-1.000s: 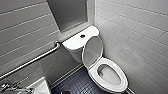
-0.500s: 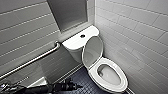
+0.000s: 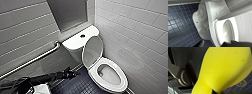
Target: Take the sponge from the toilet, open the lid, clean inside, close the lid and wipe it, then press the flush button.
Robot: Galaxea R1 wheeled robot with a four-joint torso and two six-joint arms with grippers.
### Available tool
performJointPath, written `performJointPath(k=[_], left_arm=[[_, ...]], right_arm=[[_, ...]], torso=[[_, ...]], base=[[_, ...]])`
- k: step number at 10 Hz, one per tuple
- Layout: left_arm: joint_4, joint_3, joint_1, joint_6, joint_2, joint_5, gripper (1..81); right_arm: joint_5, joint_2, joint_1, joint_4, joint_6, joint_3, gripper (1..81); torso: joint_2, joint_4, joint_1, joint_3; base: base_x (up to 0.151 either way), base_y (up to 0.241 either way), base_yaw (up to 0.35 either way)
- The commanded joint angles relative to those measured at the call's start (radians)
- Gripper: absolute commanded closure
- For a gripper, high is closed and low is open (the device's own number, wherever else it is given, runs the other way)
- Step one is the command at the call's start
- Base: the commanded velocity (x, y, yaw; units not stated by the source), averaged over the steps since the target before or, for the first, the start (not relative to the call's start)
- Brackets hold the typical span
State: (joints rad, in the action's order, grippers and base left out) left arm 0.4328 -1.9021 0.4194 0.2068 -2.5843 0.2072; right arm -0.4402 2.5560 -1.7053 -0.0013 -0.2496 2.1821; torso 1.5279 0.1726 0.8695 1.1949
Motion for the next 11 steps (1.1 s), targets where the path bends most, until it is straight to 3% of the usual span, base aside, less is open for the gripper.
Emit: performJointPath(k=[1,3,5,7,11], left_arm=[[0.121,-0.084,-0.185,0.054,-0.007,0.006,1.0],[0.123,-0.089,-0.216,0.112,-0.016,-0.045,1.0],[0.123,-0.091,-0.239,0.169,-0.022,-0.086,1.0],[0.123,-0.084,-0.241,0.203,-0.037,-0.160,1.0],[0.123,-0.137,-0.277,0.229,-0.131,-0.167,1.0]], right_arm=[[0.077,-0.001,-0.060,-0.014,0.009,-0.026,81.1],[0.020,-0.026,-0.078,-0.075,0.000,-0.105,81.1],[-0.035,-0.032,-0.087,-0.077,0.000,-0.131,81.1],[-0.038,-0.024,-0.089,-0.078,0.000,-0.138,81.1],[-0.038,-0.017,-0.086,-0.078,0.009,-0.164,81.1]], torso=[[0.000,0.000,0.000,0.000],[0.000,0.000,0.000,0.000],[-0.001,0.000,0.000,0.000],[-0.001,0.000,0.000,0.000],[-0.001,0.000,0.000,0.000]], base=[[0.000,0.000,0.000],[0.000,0.000,0.000],[0.000,0.000,0.000],[0.000,0.000,0.000],[0.000,0.000,0.000]])
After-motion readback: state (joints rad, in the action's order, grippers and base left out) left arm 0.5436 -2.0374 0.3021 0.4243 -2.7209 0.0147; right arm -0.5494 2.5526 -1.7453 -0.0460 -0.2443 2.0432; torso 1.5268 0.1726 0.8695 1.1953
